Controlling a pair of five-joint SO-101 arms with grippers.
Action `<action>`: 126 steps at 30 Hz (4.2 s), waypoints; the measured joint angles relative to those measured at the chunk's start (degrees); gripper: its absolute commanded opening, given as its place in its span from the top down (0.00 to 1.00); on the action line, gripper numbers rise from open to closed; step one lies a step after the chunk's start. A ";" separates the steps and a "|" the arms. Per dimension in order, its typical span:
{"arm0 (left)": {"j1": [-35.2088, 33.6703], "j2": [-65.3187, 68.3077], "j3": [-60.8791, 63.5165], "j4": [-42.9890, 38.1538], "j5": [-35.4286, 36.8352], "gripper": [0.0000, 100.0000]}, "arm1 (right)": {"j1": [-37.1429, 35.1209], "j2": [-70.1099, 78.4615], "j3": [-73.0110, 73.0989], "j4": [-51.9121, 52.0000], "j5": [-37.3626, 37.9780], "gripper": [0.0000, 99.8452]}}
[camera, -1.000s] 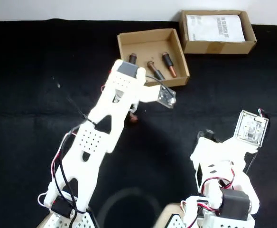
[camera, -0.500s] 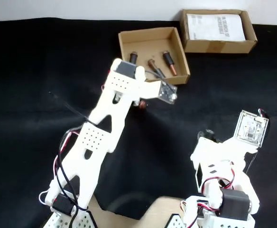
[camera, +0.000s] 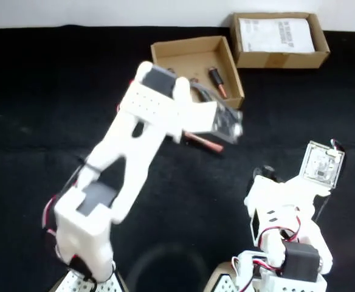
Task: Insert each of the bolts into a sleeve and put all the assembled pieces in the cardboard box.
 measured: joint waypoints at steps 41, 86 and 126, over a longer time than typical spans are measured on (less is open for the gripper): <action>2.02 35.87 -28.57 -10.55 122.46 0.85 | -1.32 0.00 3.69 -1.41 -1.49 0.99; 0.18 50.90 -58.20 -4.66 131.16 0.99 | -1.67 0.00 3.69 0.53 -1.49 0.99; -5.98 13.80 -67.60 0.44 82.11 0.99 | -23.65 0.09 29.71 -56.97 -1.49 0.99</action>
